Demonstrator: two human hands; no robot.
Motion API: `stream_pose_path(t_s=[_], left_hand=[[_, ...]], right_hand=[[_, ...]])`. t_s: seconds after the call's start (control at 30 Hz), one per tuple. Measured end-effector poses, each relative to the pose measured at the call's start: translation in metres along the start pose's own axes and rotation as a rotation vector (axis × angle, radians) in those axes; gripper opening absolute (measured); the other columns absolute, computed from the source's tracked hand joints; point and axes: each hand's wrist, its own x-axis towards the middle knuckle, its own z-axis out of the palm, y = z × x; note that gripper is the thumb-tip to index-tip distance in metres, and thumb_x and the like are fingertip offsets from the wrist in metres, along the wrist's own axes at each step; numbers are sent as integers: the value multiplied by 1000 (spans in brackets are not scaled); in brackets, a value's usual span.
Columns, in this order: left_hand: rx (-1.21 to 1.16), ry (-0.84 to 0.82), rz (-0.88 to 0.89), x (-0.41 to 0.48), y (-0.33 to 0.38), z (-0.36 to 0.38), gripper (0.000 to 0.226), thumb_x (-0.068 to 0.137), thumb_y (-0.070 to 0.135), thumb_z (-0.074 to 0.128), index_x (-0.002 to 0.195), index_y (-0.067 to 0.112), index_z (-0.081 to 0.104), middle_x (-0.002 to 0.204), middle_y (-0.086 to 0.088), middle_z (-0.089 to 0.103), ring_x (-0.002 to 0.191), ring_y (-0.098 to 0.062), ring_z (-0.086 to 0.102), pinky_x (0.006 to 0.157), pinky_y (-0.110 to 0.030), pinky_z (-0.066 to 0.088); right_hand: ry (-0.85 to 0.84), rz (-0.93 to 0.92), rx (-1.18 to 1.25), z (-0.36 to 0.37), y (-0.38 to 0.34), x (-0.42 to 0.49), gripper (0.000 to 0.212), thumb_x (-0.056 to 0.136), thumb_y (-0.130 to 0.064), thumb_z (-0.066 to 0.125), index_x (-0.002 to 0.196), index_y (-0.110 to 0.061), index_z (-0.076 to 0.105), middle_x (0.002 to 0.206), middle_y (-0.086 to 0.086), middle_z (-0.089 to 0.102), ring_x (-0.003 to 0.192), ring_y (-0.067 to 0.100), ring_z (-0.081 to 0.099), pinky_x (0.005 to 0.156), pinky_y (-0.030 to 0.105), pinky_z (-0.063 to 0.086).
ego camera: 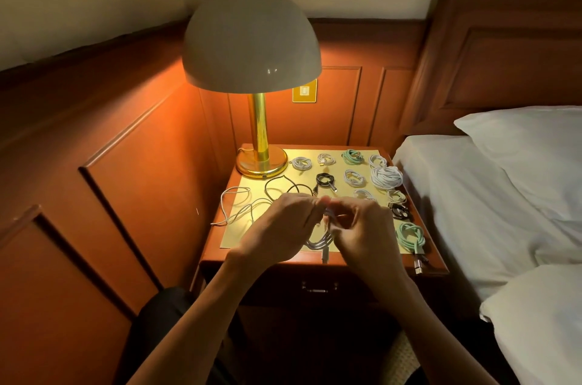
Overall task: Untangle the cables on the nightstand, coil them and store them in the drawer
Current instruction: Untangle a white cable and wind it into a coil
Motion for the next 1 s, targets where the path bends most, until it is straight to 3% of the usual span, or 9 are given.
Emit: stream_pose_path(t_s=[0.1, 0.17, 0.27, 0.4, 0.63, 0.73, 0.83, 0.93, 1.0], left_hand=[[163, 50, 53, 5, -4, -1, 38, 106, 32, 37, 85, 15, 64, 66, 10, 46, 48, -3, 46, 43, -13, 34], [190, 78, 72, 8, -9, -3, 40, 106, 34, 34, 93, 12, 65, 69, 6, 50, 51, -6, 49, 42, -23, 42], [93, 108, 55, 10, -10, -2, 45, 108, 33, 34, 79, 11, 60, 64, 3, 49, 50, -11, 48, 46, -29, 41], [-92, 88, -39, 13, -3, 1, 51, 107, 31, 38, 64, 6, 52, 58, -1, 50, 49, -17, 45, 48, -28, 36], [47, 142, -25, 12, -6, 9, 49, 107, 32, 38, 73, 8, 63, 66, -1, 59, 54, -13, 58, 49, -28, 48], [132, 216, -10, 10, -5, 11, 48, 106, 34, 37, 83, 7, 68, 71, -1, 61, 57, -12, 62, 49, -26, 53], [41, 207, -23, 9, -11, 11, 47, 107, 32, 39, 75, 8, 64, 67, 1, 58, 54, -10, 57, 47, -23, 48], [-81, 131, -114, 4, -13, 17, 55, 107, 38, 35, 67, 8, 58, 61, 1, 56, 51, -11, 54, 47, -27, 43], [-186, 126, -188, 1, -9, 19, 53, 107, 35, 36, 63, 13, 55, 57, 7, 53, 48, -9, 51, 47, -17, 36]], right_hand=[[-69, 211, 252, -10, -3, 10, 22, 82, -3, 74, 93, -21, 72, 84, -5, 76, 79, 4, 72, 69, 16, 56], [-190, 377, 509, -19, -6, 19, 25, 83, 4, 68, 100, -14, 66, 90, 7, 77, 84, 19, 75, 72, 28, 59], [-392, 592, 873, -30, -4, 31, 34, 81, 11, 66, 111, -3, 58, 98, 22, 73, 87, 35, 74, 72, 36, 62], [-486, 623, 1044, -32, 4, 35, 54, 68, 12, 74, 117, 0, 55, 96, 26, 70, 82, 35, 72, 71, 38, 63], [-276, 289, 607, -23, 5, 24, 32, 79, 3, 77, 104, -9, 59, 92, 15, 76, 81, 30, 76, 69, 41, 63], [-128, 111, 302, -14, 10, 22, 34, 76, -8, 84, 97, -20, 60, 94, -1, 76, 77, 9, 75, 59, 28, 61], [-14, -127, 114, -10, 16, 21, 47, 75, -22, 87, 110, -25, 56, 103, -12, 71, 74, 1, 72, 57, 20, 58], [37, -322, -162, -14, 25, 22, 64, 71, -37, 88, 122, -30, 51, 118, -11, 66, 69, 5, 67, 60, 27, 57], [94, -518, -262, -13, 31, 22, 52, 78, -36, 82, 122, -28, 55, 119, -2, 64, 83, 12, 66, 63, 36, 58]])
